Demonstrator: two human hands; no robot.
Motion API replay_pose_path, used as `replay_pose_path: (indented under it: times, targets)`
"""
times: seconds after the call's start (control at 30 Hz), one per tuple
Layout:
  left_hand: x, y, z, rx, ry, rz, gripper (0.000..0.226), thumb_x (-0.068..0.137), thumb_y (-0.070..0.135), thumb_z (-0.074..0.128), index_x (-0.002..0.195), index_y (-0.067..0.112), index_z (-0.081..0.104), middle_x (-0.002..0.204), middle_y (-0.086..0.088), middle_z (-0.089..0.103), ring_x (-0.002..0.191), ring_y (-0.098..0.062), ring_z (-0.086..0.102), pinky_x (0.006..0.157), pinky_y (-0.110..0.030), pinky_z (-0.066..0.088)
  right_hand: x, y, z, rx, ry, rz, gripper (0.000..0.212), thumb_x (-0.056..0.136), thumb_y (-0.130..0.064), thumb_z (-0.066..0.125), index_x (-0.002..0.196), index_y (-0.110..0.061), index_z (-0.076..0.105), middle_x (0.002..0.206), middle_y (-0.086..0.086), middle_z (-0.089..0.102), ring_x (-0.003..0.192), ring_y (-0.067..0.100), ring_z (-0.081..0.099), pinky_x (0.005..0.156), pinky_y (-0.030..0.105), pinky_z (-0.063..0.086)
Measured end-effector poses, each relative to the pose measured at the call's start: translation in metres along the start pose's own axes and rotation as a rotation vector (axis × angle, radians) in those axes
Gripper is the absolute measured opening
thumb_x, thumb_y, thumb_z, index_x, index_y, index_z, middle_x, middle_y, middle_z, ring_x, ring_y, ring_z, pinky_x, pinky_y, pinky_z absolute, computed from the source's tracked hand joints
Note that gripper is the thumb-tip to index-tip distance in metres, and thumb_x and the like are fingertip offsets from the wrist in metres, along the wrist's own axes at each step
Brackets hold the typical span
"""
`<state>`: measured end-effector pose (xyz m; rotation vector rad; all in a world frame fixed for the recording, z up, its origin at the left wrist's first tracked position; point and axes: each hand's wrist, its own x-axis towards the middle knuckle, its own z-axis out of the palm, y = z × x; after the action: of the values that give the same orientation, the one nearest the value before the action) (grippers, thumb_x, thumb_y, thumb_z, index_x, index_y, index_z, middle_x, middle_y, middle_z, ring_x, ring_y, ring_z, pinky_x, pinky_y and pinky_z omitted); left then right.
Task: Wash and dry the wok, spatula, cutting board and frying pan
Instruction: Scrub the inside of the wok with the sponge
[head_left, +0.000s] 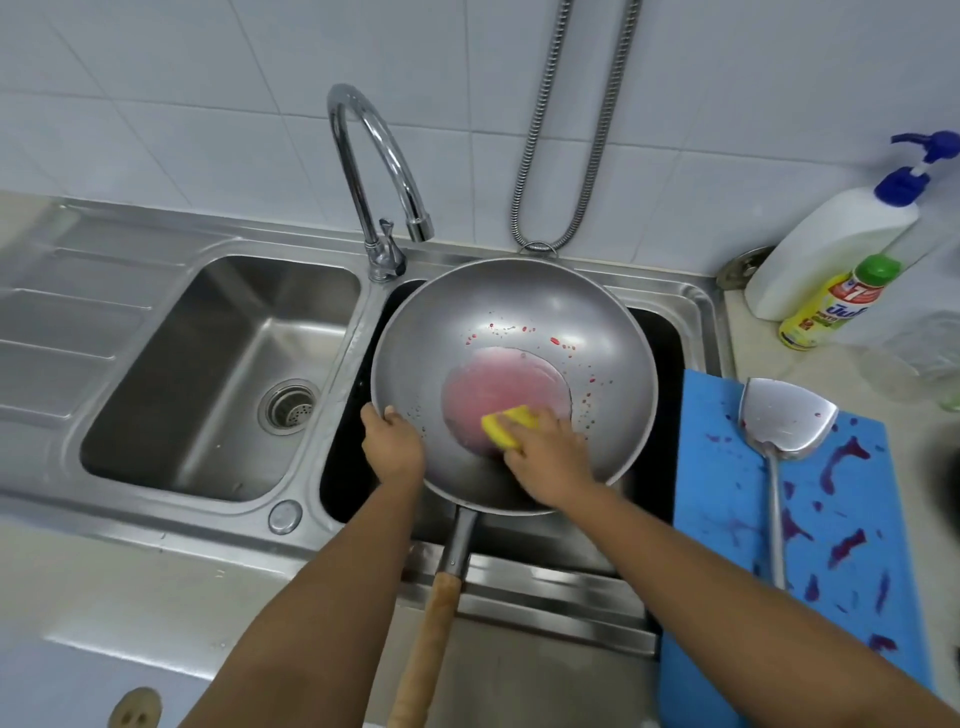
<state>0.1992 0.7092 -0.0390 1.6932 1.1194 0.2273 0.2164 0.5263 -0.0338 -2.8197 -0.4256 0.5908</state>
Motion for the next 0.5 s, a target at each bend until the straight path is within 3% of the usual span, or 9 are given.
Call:
replay_pose_path:
  times: [0.1, 0.33, 0.5]
  targets:
    - [0.016, 0.000, -0.007, 0.046, -0.004, 0.012, 0.038, 0.104, 0.025, 0.036, 0.138, 0.009, 0.041, 0.123, -0.024, 0.058, 0.110, -0.040, 0.057, 0.091, -0.042, 0.046, -0.002, -0.016, 0.023, -0.028, -0.100, -0.072, 0.053, 0.098, -0.037, 0.043, 0.146, -0.051, 0.027, 0.159, 0.004, 0.016, 0.134, 0.036, 0.028, 0.110, 0.046, 0.027]
    - [0.029, -0.007, -0.011, 0.052, -0.051, 0.039, 0.031, 0.104, 0.022, 0.036, 0.128, 0.006, 0.045, 0.115, -0.024, 0.061, 0.103, -0.039, 0.060, 0.081, -0.036, 0.045, 0.002, -0.022, 0.027, -0.040, -0.092, -0.008, 0.053, 0.099, -0.039, 0.041, 0.148, -0.050, 0.025, 0.162, -0.001, 0.014, 0.138, 0.036, 0.022, 0.111, 0.045, 0.026]
    - [0.038, -0.006, -0.017, 0.020, -0.077, 0.043, 0.037, 0.105, 0.022, 0.036, 0.138, 0.007, 0.042, 0.128, -0.021, 0.056, 0.117, -0.037, 0.054, 0.091, -0.034, 0.041, 0.014, -0.018, 0.024, -0.118, -0.130, -0.052, 0.058, 0.098, -0.037, 0.043, 0.148, -0.053, 0.019, 0.163, -0.003, 0.007, 0.134, 0.033, 0.026, 0.109, 0.044, 0.026]
